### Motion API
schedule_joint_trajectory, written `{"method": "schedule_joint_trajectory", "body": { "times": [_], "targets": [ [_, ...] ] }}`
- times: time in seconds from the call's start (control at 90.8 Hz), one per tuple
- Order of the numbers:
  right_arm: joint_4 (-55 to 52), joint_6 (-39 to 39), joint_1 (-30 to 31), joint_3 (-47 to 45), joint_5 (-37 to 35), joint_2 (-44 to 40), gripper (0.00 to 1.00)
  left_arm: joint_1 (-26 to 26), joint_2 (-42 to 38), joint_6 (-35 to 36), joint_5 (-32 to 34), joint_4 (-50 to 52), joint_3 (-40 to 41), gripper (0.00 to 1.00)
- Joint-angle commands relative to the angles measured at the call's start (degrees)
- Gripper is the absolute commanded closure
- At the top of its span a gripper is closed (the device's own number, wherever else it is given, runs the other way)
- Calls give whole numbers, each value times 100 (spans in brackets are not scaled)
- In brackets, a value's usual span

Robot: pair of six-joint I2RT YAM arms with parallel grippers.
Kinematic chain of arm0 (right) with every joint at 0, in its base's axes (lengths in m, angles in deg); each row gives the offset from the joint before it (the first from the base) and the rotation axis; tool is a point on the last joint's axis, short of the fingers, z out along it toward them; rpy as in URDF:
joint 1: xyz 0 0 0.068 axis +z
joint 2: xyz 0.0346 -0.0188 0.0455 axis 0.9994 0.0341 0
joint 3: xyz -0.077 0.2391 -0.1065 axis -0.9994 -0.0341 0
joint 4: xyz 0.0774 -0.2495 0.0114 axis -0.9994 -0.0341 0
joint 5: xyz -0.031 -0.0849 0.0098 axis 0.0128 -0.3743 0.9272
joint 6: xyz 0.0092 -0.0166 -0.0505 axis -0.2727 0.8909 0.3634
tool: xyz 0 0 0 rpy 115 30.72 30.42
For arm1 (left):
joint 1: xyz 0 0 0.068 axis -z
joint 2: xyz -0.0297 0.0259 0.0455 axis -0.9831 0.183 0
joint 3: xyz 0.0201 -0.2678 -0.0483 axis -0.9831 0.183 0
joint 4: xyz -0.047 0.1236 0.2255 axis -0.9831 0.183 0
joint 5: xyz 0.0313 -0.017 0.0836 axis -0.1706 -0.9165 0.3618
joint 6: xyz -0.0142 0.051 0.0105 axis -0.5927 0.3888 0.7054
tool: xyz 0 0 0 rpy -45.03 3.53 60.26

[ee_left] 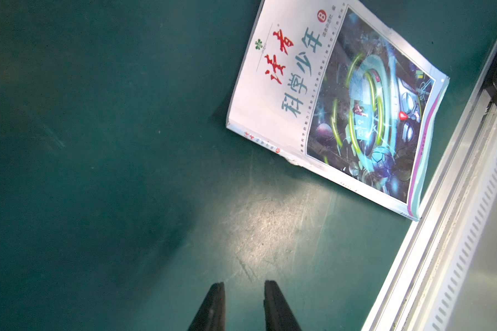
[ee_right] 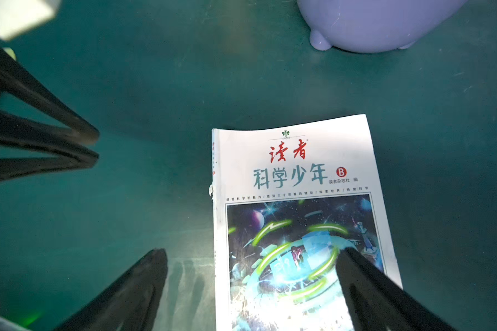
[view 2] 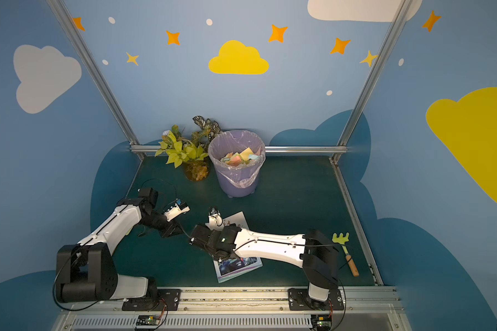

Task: Peel off the used sticky note
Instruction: Adjust the book at the center of the board.

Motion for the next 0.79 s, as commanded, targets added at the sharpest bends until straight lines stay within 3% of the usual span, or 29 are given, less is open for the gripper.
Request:
{"method": "schedule_joint_trajectory", "body": {
  "times": [0.0,0.187,0.374,0.606,0.782],
  "targets": [
    [750,-95,-476,-876,677,-517,2,470,90,-154,195,-63,161,71],
    [1261,-356,-1300,-2429,1203,-1544,8,1485,434,-524,612,-419,252,72],
    [1766,-457,-1484,-3345,1786,-2026,14,2326,1064,-1029,1200,-892,-6,74],
    [2427,-534,-1378,-3962,2324,-1943,20,2715,2000,-1296,1957,-1118,-555,76],
    [2920,-880,-1019,-4204,2256,-1832,20,2817,2356,-1435,2110,-1184,-1034,76]
  ]
}}
